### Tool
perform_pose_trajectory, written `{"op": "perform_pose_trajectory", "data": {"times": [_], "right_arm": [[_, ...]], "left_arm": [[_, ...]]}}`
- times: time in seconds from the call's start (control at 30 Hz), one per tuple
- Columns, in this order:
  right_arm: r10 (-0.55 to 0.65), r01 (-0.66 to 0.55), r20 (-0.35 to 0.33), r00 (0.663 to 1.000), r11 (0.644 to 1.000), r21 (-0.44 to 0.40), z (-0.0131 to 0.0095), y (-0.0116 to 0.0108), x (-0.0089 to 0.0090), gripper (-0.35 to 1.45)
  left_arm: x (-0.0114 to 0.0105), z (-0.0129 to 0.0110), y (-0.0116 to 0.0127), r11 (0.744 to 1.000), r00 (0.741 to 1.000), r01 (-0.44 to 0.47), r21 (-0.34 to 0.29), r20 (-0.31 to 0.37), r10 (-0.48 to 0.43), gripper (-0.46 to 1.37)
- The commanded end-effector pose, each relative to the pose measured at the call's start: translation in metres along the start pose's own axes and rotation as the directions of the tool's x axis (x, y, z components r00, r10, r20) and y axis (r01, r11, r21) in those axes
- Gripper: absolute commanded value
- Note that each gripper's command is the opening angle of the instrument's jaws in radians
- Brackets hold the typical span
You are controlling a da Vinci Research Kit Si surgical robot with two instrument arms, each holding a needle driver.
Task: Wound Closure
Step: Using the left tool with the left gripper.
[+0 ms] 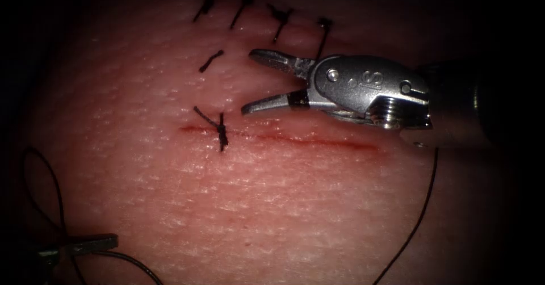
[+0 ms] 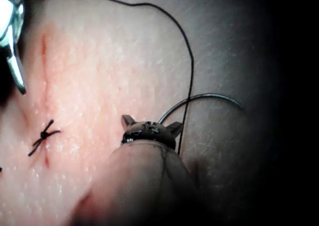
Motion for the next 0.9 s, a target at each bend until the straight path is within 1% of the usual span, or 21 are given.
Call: {"op": "perform_pose_trajectory", "data": {"times": [0.03,0.23,0.43,0.5,0.6,0.67,0.77,0.9], "right_arm": [[0.000,0.000,0.000,1.000,1.000,0.001,0.0000,0.0000,0.0000,0.90],[0.000,0.000,0.000,1.000,1.000,0.001,0.0000,-0.0001,0.0000,0.90],[0.000,0.000,0.000,1.000,1.000,0.001,0.0001,-0.0002,0.0001,0.90],[0.000,0.000,0.000,1.000,1.000,0.002,0.0001,-0.0003,0.0001,0.90],[0.001,-0.001,-0.001,1.000,1.000,0.002,0.0001,-0.0004,0.0002,0.90],[0.002,-0.002,0.000,1.000,1.000,0.002,0.0000,-0.0004,0.0002,0.90],[0.003,-0.003,0.000,1.000,1.000,0.003,0.0000,-0.0004,0.0004,0.90],[0.004,-0.004,0.000,1.000,1.000,0.003,0.0000,-0.0003,0.0004,0.90]], "left_arm": [[0.0002,0.0007,0.0002,1.000,1.000,-0.002,0.001,0.017,0.002,0.56],[0.0004,0.0037,0.0009,0.999,0.998,-0.026,0.020,0.055,0.025,0.59],[0.0002,0.0050,0.0005,0.999,0.997,-0.045,0.024,0.070,0.043,0.58],[-0.0001,0.0056,0.0004,0.998,0.995,-0.055,0.023,0.084,0.052,0.57],[-0.0012,0.0069,0.0006,0.996,0.988,-0.084,0.011,0.133,0.082,0.57],[-0.0020,0.0078,0.0009,0.995,0.980,-0.095,0.000,0.173,0.094,0.60],[-0.0030,0.0084,0.0013,0.995,0.980,-0.102,-0.007,0.173,0.102,0.59],[-0.0033,0.0091,0.0013,0.994,0.979,-0.105,-0.007,0.173,0.104,0.59]]}}
